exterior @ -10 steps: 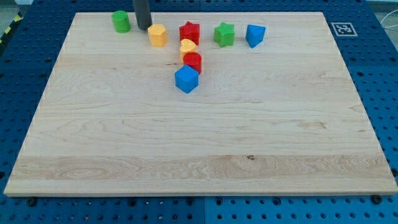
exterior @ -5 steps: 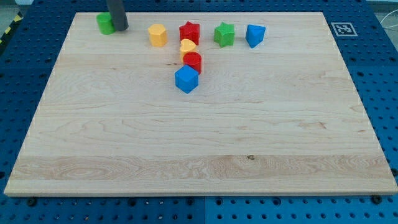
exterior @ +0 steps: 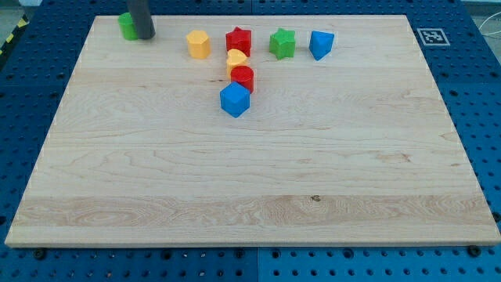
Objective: Push the green circle to the top left
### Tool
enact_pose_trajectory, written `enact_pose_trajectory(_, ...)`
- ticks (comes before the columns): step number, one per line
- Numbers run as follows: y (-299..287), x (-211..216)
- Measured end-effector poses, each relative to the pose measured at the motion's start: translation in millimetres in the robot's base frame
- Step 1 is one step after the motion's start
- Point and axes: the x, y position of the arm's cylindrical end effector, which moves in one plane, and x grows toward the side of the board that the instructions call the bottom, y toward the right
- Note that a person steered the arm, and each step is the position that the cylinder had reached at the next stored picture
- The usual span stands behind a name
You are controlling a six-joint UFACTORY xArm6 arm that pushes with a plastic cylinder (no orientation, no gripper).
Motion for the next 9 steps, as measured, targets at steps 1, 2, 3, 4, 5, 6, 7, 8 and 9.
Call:
enact_pose_trajectory(1,2,0)
enact_pose_trajectory(2,2,0)
enact_pose_trajectory(3,2,-8)
enact_pose_trajectory(4,-5,-11)
enact_pose_trajectory(5,-17,-11)
enact_pose_trajectory(6,-18,-11)
enact_pose_trajectory(7,0,-12)
enact_pose_trajectory(8,35,-12)
enact_pose_trajectory(9,76,-5)
